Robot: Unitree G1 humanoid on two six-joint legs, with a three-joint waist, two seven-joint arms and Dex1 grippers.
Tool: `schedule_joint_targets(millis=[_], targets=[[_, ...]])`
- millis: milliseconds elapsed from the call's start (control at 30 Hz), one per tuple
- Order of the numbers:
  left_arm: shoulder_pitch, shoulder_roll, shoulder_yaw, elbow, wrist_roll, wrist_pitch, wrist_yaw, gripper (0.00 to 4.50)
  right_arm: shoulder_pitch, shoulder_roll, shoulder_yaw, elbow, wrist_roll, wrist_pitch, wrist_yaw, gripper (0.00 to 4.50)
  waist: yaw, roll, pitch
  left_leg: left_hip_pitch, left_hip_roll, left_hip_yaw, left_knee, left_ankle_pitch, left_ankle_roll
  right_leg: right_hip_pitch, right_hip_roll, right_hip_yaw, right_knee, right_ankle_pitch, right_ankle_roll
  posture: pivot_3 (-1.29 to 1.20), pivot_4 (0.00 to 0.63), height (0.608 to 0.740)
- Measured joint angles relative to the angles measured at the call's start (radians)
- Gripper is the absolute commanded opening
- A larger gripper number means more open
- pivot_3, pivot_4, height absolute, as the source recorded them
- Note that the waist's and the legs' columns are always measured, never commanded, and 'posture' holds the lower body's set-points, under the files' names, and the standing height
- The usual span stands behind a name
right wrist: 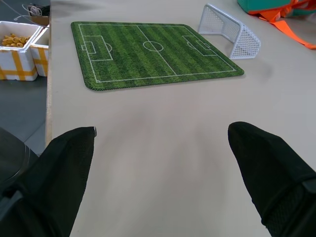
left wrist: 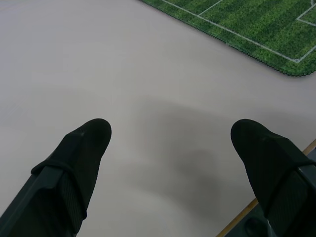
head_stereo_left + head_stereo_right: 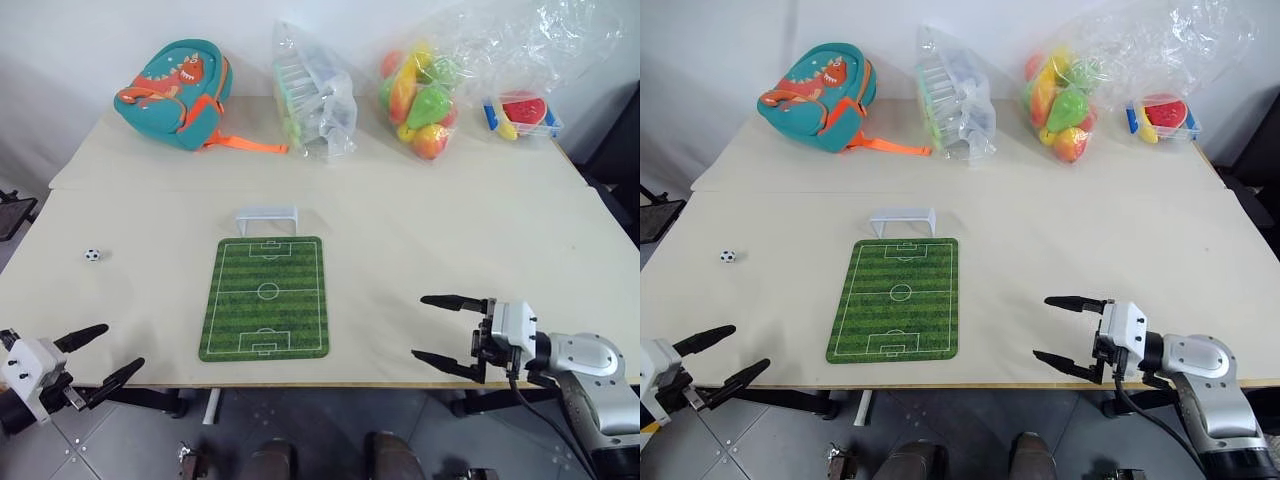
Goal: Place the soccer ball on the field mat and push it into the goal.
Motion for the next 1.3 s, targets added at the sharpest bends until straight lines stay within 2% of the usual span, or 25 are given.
schedule_joint_targets(millis=[167, 267, 367, 467, 633, 700, 833, 1000, 1067, 1167, 1300], targets=[[0.005, -0.031, 0.037, -0.020, -0.020, 0.036, 0.047, 4.48, -0.015, 0.010, 0.016, -0.001, 0.040, 0.071, 0.013, 4.50, 0.000, 0.000, 0.000, 0.000, 0.000, 0.000, 0.000, 0.000, 0.000, 0.000, 0.000, 0.000, 0.000, 0.000, 0.000, 0.00, 0.150, 0.740], [0.039, -0.058, 0.069, -0.079, -0.085, 0.140, 0.079, 4.48, -0.050, 0.059, 0.016, -0.039, 0.091, 0.110, -0.002, 4.50, -0.003, 0.000, 0.000, 0.000, 0.004, 0.000, 0.000, -0.001, -0.001, 0.000, 0.001, 0.000, -0.001, 0.000, 0.000, 0.00, 0.150, 0.740], [0.039, -0.169, 0.160, -0.130, -0.170, 0.215, 0.217, 4.48, -0.098, 0.173, 0.019, -0.118, 0.147, 0.083, -0.026, 4.50, -0.003, 0.000, 0.000, 0.000, 0.009, 0.001, 0.000, -0.001, -0.002, -0.001, 0.002, 0.000, -0.001, 0.000, -0.001, 0.00, 0.150, 0.740], [0.023, -0.288, 0.228, -0.137, -0.209, 0.233, 0.374, 4.48, -0.114, 0.242, 0.027, -0.171, 0.176, 0.045, -0.037, 4.50, 0.003, -0.001, -0.001, 0.000, 0.009, 0.000, 0.001, -0.002, -0.002, 0.000, 0.003, 0.000, -0.002, 0.000, -0.001, 0.00, 0.150, 0.740], [0.023, -0.430, 0.232, -0.156, -0.199, 0.208, 0.522, 4.48, -0.120, 0.264, 0.039, -0.173, 0.174, 0.046, -0.057, 4.50, 0.023, -0.004, -0.003, 0.000, 0.004, 0.001, 0.003, -0.003, -0.001, 0.001, 0.003, 0.001, -0.002, 0.001, -0.001, 0.00, 0.150, 0.740], [0.016, -0.447, 0.210, -0.164, -0.189, 0.205, 0.547, 4.48, -0.130, 0.263, 0.042, -0.173, 0.174, 0.048, -0.056, 4.50, 0.025, -0.005, -0.003, 0.000, 0.004, 0.001, 0.003, -0.003, -0.001, 0.000, 0.004, 0.000, -0.002, 0.001, -0.001, 0.00, 0.150, 0.740], [-0.055, -0.436, 0.188, -0.207, -0.190, 0.215, 0.594, 4.48, -0.136, 0.256, 0.042, -0.171, 0.174, 0.052, -0.052, 4.50, 0.026, -0.005, -0.003, 0.000, 0.004, 0.000, 0.003, -0.003, -0.002, 0.000, 0.004, 0.001, -0.002, 0.001, -0.001, 0.00, 0.150, 0.740], [-0.334, -0.251, 0.149, -0.165, -0.135, 0.330, 0.759, 4.48, -0.143, 0.239, 0.045, -0.152, 0.172, 0.061, -0.044, 4.50, 0.024, -0.007, -0.004, 0.000, 0.006, -0.002, 0.003, -0.002, -0.004, 0.000, 0.009, 0.001, 0.000, 0.003, -0.003, 0.00, 0.150, 0.740], [-0.435, -0.196, 0.131, -0.091, -0.093, 0.349, 0.802, 4.48, -0.143, 0.240, 0.046, -0.149, 0.169, 0.063, -0.047, 4.50, 0.012, -0.005, -0.005, 0.001, 0.006, 0.001, 0.002, -0.002, -0.004, 0.000, 0.010, 0.003, 0.002, 0.003, -0.002, 0.00, 0.150, 0.740], [-0.532, -0.168, 0.088, 0.031, -0.038, 0.366, 0.841, 4.48, -0.142, 0.240, 0.047, -0.148, 0.165, 0.064, -0.054, 4.50, -0.004, -0.004, -0.005, 0.000, 0.009, 0.002, 0.001, -0.003, -0.005, -0.002, 0.012, 0.003, 0.001, 0.003, -0.002, 0.00, 0.150, 0.740], [-0.728, -0.114, 0.000, 0.301, 0.040, 0.382, 0.853, 4.48, -0.149, 0.244, 0.053, -0.148, 0.164, 0.067, -0.063, 4.50, -0.001, -0.005, -0.005, -0.001, 0.011, 0.003, 0.002, -0.003, -0.006, -0.002, 0.015, 0.002, 0.001, 0.003, -0.003, 0.00, 0.150, 0.740]])
